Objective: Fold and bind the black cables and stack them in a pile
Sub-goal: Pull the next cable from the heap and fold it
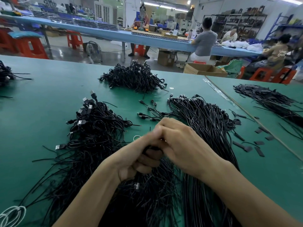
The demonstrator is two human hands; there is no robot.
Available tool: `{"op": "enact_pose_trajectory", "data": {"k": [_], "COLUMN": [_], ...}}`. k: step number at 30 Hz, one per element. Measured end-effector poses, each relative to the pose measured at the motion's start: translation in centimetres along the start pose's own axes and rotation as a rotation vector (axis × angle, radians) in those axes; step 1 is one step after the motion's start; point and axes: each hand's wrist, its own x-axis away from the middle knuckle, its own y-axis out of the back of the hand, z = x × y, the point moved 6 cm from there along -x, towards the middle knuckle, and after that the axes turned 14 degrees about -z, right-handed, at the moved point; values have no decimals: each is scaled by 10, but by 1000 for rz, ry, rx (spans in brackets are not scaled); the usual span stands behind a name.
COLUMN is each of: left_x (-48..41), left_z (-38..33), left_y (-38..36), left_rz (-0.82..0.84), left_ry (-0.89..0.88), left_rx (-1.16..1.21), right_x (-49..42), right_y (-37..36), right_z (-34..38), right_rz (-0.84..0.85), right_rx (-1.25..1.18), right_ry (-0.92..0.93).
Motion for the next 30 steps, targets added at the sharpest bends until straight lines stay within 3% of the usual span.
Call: {"op": "enact_pose_trajectory", "data": {"k": [3,8,11,16,24,30], "left_x": [3,1,1,-1,-4,-6], "left_z": [-2,0,2,6,8,7], "left_y": [-1,-3,-5,-4,-2,0], "left_rz": [62,-57,-43,-83,-172,-209], "left_ry": [-99,-119,-83,-69,-76,-68], "left_rx": [-148,-279,-275,-340,-360,-300], "right_x": [0,5,4,4,2,3], "right_y": [5,2,3,4,1,-3], "right_z": [-3,4,1,-13,-5,8], "right_rz": [14,59,65,84,131,92], "right_rx": [-55,109,166,157,113,269], "right_ry": [-30,107,113,-33,-61,91]}}
